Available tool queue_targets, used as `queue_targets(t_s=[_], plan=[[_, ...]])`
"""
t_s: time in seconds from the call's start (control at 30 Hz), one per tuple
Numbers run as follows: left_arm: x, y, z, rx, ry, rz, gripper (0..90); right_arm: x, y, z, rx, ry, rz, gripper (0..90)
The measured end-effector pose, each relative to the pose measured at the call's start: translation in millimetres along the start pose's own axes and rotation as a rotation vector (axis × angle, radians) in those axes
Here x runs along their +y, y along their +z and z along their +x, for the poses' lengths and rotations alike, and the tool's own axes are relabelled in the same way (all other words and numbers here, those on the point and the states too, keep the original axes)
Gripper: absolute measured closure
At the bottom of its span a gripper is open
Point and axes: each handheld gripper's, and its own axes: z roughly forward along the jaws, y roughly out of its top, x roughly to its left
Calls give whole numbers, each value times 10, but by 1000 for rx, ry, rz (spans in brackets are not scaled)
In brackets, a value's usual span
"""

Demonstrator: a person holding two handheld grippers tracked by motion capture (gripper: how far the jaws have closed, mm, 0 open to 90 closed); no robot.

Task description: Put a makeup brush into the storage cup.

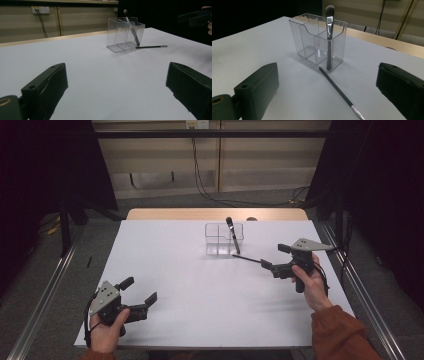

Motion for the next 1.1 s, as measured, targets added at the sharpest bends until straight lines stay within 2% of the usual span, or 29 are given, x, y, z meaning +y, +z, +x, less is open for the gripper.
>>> queue_targets(t_s=[0.2,0.3,0.5,0.57,0.77,1.0,1.1], plan=[[-1,-2,5,1,-4,0,37,61,95,-68,8,-8,14,0],[0,-1,6,-1,-3,0,37,82,158,-83,45,-15,35,3],[-6,7,4,1,-7,1,37,101,275,-75,34,-55,55,5],[-7,9,4,-1,-4,3,37,104,311,-85,26,-50,48,10],[-4,5,4,1,-6,2,37,164,395,-141,64,-45,112,11],[-5,5,8,1,-5,2,37,254,460,-252,70,-43,174,19],[-6,5,10,1,-5,4,37,278,495,-305,81,-45,228,15]])
